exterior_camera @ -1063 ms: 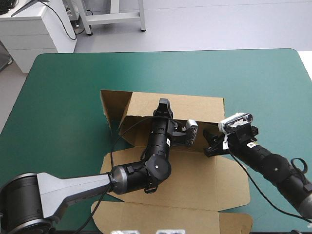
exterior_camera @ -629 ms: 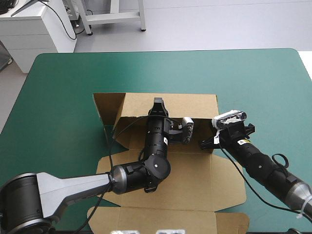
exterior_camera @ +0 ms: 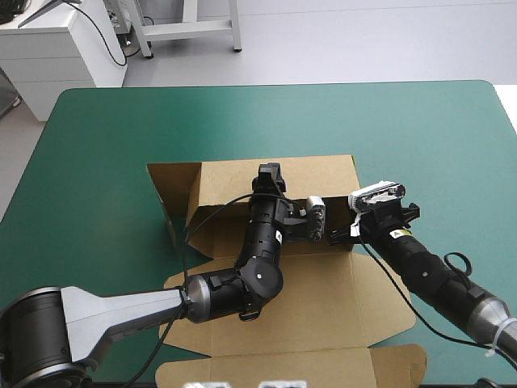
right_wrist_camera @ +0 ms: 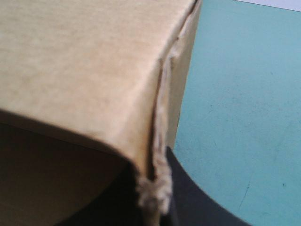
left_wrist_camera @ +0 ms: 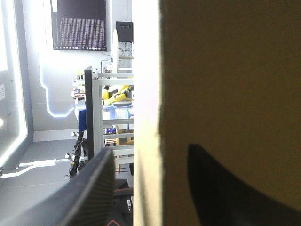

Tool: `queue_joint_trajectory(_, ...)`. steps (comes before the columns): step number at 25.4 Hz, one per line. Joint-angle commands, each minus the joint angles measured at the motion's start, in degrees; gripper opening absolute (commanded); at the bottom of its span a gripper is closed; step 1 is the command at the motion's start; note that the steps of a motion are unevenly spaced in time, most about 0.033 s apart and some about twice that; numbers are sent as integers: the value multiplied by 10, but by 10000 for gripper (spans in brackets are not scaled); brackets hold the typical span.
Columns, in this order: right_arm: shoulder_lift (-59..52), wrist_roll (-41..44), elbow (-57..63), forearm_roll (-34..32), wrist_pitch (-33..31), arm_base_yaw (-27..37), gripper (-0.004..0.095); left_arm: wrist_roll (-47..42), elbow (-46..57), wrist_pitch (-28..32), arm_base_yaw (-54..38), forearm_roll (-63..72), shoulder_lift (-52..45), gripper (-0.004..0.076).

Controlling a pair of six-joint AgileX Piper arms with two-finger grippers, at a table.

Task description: Fold the box

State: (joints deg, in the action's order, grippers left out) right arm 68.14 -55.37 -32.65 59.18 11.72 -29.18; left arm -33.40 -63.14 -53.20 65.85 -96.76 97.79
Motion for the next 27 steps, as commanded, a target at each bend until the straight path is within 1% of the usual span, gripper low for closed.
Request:
queue_joint_trajectory(1, 21, -12, -29, -15, -20, 19, -16, -10, -13, -22, -1, -57, -24, 556)
queue_joint_trajectory(2, 31, -18, -40, -15, -34, 31, -20, -10, -13, -24, -1, -57, -24, 556)
queue_joint_trajectory(6, 69, -33, -100, -20, -146, 111, -21, -10, -13, -20, 3, -52, -26, 528)
queue_joint_trajectory(8, 83, -33, -124, -30, -185, 140, -21, -9, -13, -22, 18, -51, -30, 527)
queue_joint_trajectory(11, 97, -33, -147, -31, -202, 159, -21, 5, -13, -27, 46, -50, -40, 528)
queue_joint_trajectory(15, 118, -26, -175, -52, -217, 159, -19, 22, -13, -39, 76, -40, -51, 528)
queue_joint_trajectory(19, 142, -15, -205, -63, -246, 159, -19, 59, -13, -39, 94, 18, -63, 527)
queue_joint_trajectory(21, 155, 0, -221, -78, -263, 160, -20, 91, -13, -37, 102, 57, -67, 507)
queue_joint_trajectory(23, 167, 35, -239, -107, -286, 160, -20, 141, -13, -30, 104, 94, -76, 452)
queue_joint_trajectory(24, 173, 57, -249, -130, -300, 160, -19, 169, -13, -23, 104, 113, -80, 403)
queue_joint_trajectory(27, 187, 130, -278, -197, -334, 160, -20, 264, -13, -6, 104, 176, -101, 183)
